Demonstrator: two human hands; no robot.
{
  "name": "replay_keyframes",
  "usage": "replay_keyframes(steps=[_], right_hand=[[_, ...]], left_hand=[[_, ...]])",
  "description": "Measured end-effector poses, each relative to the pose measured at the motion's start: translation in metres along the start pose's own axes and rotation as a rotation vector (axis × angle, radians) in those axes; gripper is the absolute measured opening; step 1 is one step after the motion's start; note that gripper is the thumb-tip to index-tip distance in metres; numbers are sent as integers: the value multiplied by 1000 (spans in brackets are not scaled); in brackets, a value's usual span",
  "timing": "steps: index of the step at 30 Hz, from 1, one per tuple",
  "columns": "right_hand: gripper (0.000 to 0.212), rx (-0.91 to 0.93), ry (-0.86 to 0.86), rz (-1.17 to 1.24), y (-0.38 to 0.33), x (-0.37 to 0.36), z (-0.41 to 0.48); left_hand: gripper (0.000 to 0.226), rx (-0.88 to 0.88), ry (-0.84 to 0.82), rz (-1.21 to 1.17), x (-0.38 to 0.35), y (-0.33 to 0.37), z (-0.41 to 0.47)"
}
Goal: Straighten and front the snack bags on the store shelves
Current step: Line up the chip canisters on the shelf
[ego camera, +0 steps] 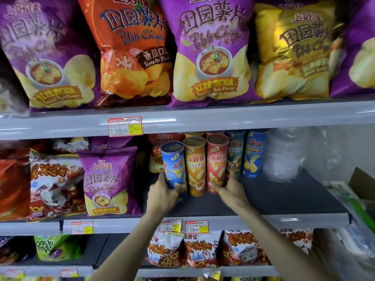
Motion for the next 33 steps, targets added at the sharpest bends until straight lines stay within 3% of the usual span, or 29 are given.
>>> replay_keyframes(steps=[4,8,14,21,23,29,33], right_hand=[[90,72,85,-53,-10,12,-29],[81,206,27,-9,-28,14,-75],[76,252,-96,192,-58,16,-106],[80,171,196,189,-19,70,-81],[76,117,305,201,-5,89,-70],[63,5,424,174,33,117,-26],[62,-11,454,110,37,121,0]], left_hand=[[57,-1,23,-44,11,2,-5],[47,-68,97,-168,28,16,-30],[41,-242,-192,-238,-3,60,-65],[54,-234,-416,-364,-46,84,-81],[57,-253,-368,-290,-49,77,-79],[24,-179,-70,-108,-48,42,-50],[31,-130,-50,-71,-55,32,-41]])
Point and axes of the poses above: each hand's wrist, its own z-axis towards the middle knuckle, its own x-axis out of the back of the hand, y = z × x, the point moved 7 cm from there along z, towards the middle knuckle, and after that the axes turned 12 degrees about y, right-handed, at the moved point
